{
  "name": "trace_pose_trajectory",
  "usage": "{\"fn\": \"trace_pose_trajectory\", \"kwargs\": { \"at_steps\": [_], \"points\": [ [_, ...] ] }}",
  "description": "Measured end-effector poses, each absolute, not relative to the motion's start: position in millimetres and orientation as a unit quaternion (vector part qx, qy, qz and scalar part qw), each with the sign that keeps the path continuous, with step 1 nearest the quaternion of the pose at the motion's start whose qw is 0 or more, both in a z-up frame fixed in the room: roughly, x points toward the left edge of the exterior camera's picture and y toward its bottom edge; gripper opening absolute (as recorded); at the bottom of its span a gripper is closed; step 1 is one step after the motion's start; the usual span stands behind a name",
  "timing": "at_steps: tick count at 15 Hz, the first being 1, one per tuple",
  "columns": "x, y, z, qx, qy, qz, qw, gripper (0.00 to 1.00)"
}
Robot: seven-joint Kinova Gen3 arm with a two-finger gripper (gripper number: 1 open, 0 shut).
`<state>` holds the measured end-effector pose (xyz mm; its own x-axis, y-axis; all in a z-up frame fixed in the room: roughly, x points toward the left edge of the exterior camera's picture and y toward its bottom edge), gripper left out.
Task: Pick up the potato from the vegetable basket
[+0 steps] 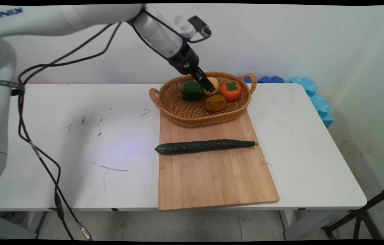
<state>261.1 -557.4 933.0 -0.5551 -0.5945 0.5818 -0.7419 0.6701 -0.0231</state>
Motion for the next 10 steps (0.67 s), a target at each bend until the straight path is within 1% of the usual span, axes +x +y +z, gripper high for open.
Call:
{"fn": "trace_pose_trajectory", "kwargs": {
  "at_steps": [5,10],
  "points": [
    [250.9,-587.8,899.0,0.4,-0.872,0.116,0.257,1.0],
    [241.4,-605.4,873.5,0.409,-0.873,0.097,0.247,1.0]
  ]
}}
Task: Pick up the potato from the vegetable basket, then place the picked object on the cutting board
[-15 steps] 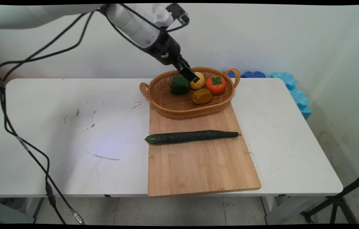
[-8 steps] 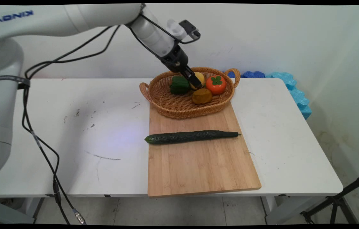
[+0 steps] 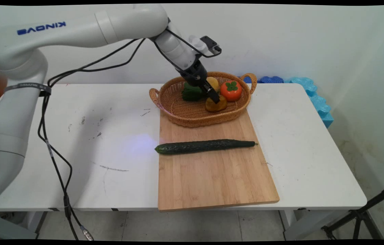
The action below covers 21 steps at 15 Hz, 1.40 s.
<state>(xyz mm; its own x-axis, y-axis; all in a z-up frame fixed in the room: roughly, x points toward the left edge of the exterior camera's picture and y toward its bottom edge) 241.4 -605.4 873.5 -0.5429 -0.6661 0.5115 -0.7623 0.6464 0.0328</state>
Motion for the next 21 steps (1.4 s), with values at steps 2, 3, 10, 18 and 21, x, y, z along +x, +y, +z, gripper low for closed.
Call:
{"fn": "trace_pose_trajectory", "kwargs": {
  "at_steps": [2,3,10,18,21],
  "points": [
    [238.2,-609.4,866.7,0.41,-0.873,0.091,0.246,1.0],
    [236.5,-611.1,863.6,0.411,-0.874,0.089,0.245,1.0],
    [226.9,-618.6,852.2,0.408,-0.875,0.079,0.249,0.0],
    [226.3,-598.1,893.0,0.399,-0.871,0.094,0.272,0.0],
    [226.6,-573.7,928.2,0.391,-0.868,0.1,0.291,0.0]
  ]
}}
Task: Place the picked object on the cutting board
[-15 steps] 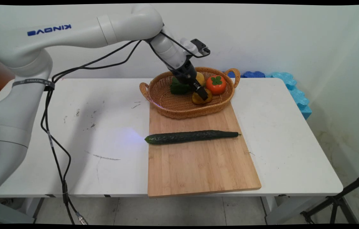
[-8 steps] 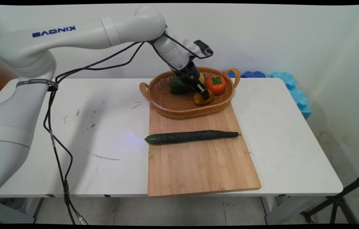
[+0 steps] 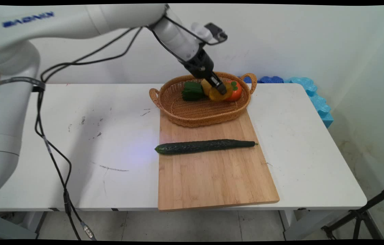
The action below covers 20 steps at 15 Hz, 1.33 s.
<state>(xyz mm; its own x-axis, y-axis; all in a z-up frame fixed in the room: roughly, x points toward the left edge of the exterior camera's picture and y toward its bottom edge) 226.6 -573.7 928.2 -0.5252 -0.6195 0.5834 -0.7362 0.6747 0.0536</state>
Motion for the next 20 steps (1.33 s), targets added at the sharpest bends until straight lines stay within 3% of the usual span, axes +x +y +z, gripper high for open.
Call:
{"fn": "trace_pose_trajectory", "kwargs": {
  "at_steps": [6,9,15,20],
  "points": [
    [213.2,-497.1,982.6,0.365,-0.866,0.081,0.332,0.0],
    [202.0,-451.4,991.7,0.344,-0.872,0.069,0.342,0.0],
    [180.3,-398.4,974.5,0.31,-0.885,0.066,0.341,0.0],
    [163.3,-384.6,945.8,0.291,-0.895,0.076,0.33,0.0]
  ]
}}
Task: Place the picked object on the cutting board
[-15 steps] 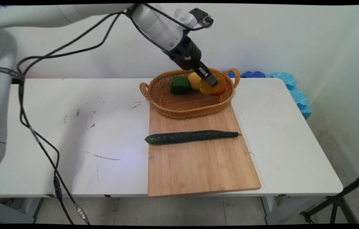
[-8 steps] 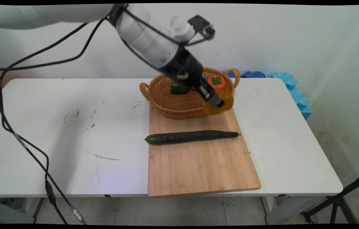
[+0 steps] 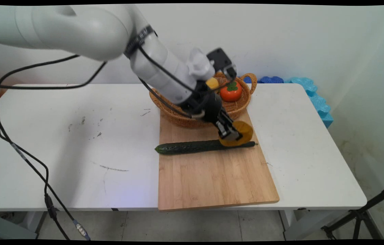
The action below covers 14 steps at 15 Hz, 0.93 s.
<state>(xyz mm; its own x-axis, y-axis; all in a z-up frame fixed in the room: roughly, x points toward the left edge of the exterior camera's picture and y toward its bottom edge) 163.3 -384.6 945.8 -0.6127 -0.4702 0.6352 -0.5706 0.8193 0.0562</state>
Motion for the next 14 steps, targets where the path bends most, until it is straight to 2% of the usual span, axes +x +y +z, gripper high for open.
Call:
{"fn": "trace_pose_trajectory", "kwargs": {
  "at_steps": [9,14],
  "points": [
    [132.6,-382.5,870.9,0.266,-0.914,0.08,0.296,0.0],
    [124.4,-382.9,846.6,0.26,-0.919,0.079,0.285,0.0]
  ]
}}
